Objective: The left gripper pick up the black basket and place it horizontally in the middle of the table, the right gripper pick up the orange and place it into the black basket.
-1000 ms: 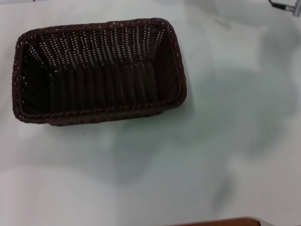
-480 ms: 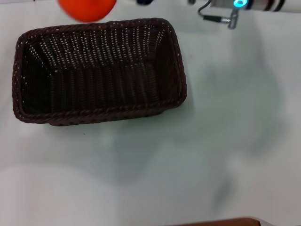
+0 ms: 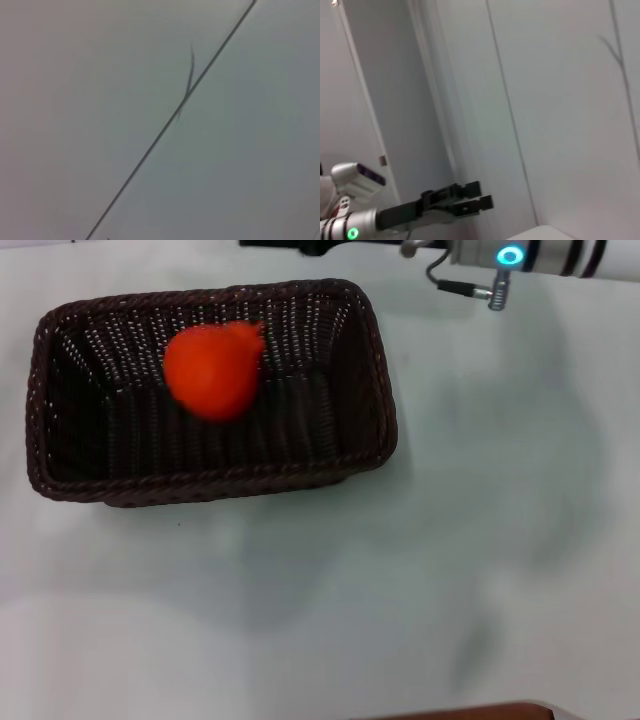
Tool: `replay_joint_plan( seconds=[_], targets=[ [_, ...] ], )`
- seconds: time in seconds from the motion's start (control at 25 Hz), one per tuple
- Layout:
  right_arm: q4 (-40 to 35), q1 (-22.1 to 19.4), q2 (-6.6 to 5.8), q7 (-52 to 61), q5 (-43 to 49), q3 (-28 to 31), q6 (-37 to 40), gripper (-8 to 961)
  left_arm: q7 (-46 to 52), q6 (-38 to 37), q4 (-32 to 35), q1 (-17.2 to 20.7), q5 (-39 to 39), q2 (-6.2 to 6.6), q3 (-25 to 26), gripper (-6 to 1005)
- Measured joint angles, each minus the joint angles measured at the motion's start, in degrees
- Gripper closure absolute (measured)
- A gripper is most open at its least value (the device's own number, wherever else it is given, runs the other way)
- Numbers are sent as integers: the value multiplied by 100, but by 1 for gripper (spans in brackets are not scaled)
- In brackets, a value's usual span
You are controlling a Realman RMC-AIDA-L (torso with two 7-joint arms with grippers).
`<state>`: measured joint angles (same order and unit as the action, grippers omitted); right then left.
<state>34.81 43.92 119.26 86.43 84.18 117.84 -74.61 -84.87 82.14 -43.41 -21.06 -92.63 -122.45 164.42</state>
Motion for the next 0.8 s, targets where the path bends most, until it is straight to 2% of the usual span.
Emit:
replay_joint_plan(
  seconds=[0.04, 0.12, 0.24, 0.36, 0.56, 0.68, 0.8],
  targets=[
    [-15, -41, 2, -25, -25, 85, 2, 477, -44, -2, 1, 7, 43, -7, 1, 132],
    [-73, -129, 5, -143, -160, 265, 20, 222, -221, 0, 10, 33, 173, -34, 3, 132],
    [-376, -359, 15, -743, -864, 609, 160, 131, -754, 2, 167, 91, 588, -93, 27, 131],
    [-1090, -604, 24, -2072, -2227, 996, 352, 39, -1836, 79, 746, 174, 1505, -119, 47, 131],
    [-2254, -885, 35, -4182, -4552, 1443, 180, 38, -3962, 503, 1980, 216, 3067, -134, 47, 131],
    [-2469, -1069, 51, -4774, -5225, 1481, 65, 38, -4600, 631, 2299, 217, 3314, -136, 46, 130],
    [-2537, -1224, 64, -5076, -5591, 1509, 17, 38, -4777, 643, 2425, 222, 3406, -137, 45, 129]
  ],
)
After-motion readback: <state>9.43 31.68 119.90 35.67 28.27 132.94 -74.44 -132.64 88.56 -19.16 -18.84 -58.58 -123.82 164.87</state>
